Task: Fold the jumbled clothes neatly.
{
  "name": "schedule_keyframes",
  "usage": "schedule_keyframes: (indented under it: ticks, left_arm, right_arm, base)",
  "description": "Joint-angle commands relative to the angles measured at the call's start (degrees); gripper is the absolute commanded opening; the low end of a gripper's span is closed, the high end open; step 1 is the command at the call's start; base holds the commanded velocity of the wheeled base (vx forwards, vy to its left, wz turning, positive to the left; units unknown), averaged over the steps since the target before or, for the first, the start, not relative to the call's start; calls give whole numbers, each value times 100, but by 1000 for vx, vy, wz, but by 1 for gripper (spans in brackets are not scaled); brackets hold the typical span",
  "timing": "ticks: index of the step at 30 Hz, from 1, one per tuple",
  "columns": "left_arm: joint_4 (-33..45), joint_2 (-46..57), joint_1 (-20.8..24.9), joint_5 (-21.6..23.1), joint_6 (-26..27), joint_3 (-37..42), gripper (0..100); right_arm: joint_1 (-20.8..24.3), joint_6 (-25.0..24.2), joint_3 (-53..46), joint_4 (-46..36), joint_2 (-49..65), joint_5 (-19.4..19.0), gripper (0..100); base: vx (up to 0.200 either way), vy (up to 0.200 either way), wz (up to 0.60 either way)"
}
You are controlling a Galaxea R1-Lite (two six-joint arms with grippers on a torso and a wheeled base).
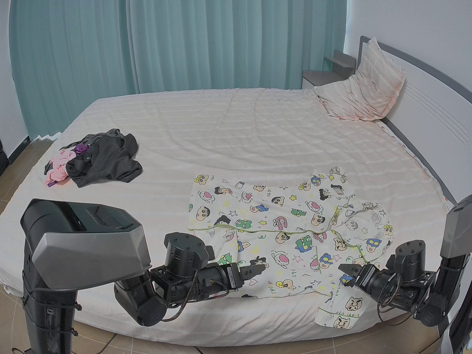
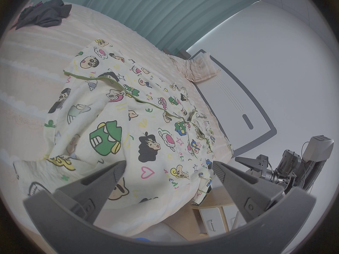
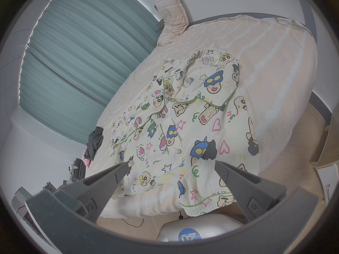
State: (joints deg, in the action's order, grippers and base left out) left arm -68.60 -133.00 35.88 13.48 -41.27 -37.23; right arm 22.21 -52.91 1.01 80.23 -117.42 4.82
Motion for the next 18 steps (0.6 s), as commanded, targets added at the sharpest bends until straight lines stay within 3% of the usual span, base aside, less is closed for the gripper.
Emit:
schedule_keyframes:
  ticks: [1, 18]
  left_arm:
    - [-5, -86, 7, -4, -4, -4, 100]
    - [-22, -429, 77, 5, -40, -39, 100]
  right_arm:
    - [3, 0, -101, 2, -9, 2, 100]
    - [11, 0, -101, 2, -9, 2, 100]
  base:
    - [0, 0, 0]
    - [0, 0, 0]
